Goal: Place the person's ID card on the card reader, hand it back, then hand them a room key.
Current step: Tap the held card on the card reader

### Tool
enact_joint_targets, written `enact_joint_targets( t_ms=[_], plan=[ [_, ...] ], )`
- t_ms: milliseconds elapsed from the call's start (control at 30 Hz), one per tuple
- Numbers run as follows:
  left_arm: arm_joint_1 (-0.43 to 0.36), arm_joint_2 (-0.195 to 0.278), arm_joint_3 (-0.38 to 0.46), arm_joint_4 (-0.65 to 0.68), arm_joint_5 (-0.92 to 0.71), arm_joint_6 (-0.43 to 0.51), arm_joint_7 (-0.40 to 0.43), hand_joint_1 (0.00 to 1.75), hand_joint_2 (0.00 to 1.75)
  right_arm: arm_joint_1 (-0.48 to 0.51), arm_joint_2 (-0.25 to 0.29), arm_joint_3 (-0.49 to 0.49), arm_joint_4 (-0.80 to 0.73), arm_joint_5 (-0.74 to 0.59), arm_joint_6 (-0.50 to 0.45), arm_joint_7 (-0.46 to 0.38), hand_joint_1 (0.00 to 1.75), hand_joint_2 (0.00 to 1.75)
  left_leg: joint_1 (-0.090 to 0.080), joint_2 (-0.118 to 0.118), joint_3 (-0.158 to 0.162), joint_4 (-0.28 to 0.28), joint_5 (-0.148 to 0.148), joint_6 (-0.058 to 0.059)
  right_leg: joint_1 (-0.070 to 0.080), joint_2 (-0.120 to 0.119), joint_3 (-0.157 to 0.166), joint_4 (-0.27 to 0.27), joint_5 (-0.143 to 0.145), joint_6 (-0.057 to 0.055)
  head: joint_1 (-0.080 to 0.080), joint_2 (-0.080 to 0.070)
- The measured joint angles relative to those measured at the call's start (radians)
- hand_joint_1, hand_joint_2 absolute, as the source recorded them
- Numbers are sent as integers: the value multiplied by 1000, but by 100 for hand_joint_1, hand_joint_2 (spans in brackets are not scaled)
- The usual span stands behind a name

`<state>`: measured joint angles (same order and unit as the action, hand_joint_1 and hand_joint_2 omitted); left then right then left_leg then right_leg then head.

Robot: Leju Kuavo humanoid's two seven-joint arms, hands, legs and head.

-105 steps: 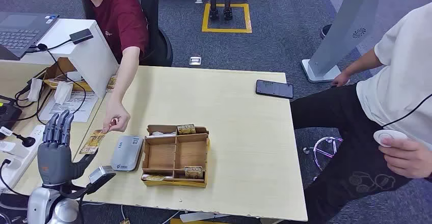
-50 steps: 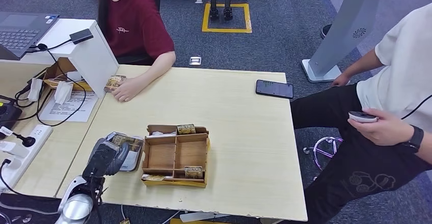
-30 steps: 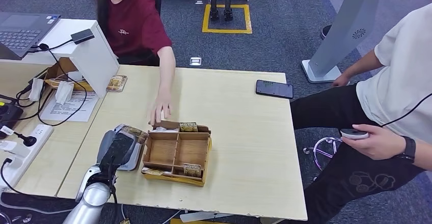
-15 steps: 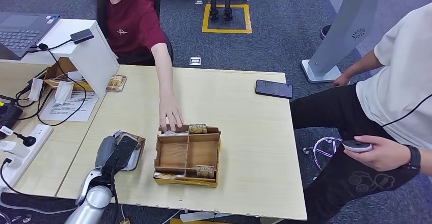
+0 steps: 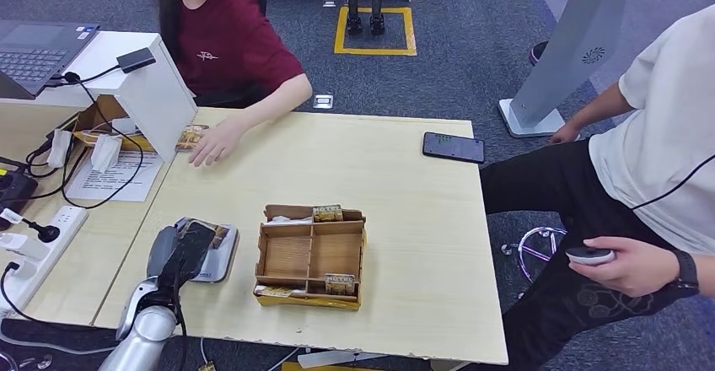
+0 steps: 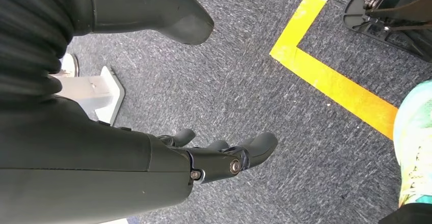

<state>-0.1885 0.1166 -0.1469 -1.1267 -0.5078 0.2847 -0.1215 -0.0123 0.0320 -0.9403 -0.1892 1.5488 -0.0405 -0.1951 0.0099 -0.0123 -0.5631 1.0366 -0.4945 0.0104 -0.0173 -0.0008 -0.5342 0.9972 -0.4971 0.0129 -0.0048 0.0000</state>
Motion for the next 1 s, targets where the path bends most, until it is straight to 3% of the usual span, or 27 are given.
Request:
enact_joint_targets(
  t_ms=[367,1000],
  plan=[
    [-8,8,44,21,-38,31,-8,175,175,0,0,7,0,0,-1,1,0,175,0,0,0,0,0,0,1,0,0,0,0,0,0,0],
    [-23,11,44,108,-351,123,51,175,175,-3,1,24,0,0,0,-3,0,175,0,0,1,0,0,-1,1,0,1,0,0,0,0,0]
  ],
)
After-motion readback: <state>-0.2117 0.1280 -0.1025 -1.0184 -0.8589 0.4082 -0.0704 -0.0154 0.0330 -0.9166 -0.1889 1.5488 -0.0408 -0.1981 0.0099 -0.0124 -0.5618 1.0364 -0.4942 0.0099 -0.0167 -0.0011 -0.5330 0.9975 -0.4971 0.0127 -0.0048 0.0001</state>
